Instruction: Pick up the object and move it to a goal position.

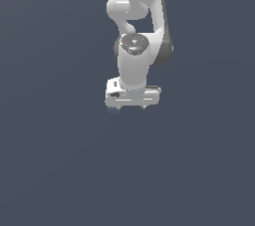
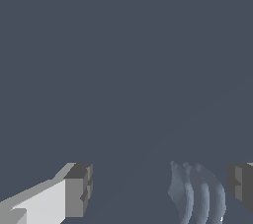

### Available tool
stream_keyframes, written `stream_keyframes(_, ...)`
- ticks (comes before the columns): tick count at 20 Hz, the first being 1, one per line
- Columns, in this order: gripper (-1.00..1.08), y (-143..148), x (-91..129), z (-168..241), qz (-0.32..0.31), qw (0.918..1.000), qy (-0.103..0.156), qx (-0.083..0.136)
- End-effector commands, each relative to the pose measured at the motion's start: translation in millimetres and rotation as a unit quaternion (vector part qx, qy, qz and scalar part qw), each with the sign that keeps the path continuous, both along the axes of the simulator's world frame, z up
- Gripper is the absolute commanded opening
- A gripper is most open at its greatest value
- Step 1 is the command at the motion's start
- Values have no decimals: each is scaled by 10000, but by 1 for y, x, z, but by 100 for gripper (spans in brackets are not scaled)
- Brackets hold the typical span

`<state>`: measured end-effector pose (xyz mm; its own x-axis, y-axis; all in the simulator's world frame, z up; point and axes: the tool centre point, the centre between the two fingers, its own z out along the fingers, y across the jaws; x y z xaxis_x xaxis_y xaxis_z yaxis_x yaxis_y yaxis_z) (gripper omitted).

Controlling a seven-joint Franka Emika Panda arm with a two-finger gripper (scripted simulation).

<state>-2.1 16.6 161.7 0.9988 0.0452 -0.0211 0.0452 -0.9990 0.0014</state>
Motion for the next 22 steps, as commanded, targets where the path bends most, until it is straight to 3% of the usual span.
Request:
stream_keyframes(1,100,0,0,0,0,10000,0,0)
stream_keyframes(14,100,3,-1,5,83,9999,-39,105)
stream_keyframes(22,100,-16,-15,-10,-2,9999,-53,92)
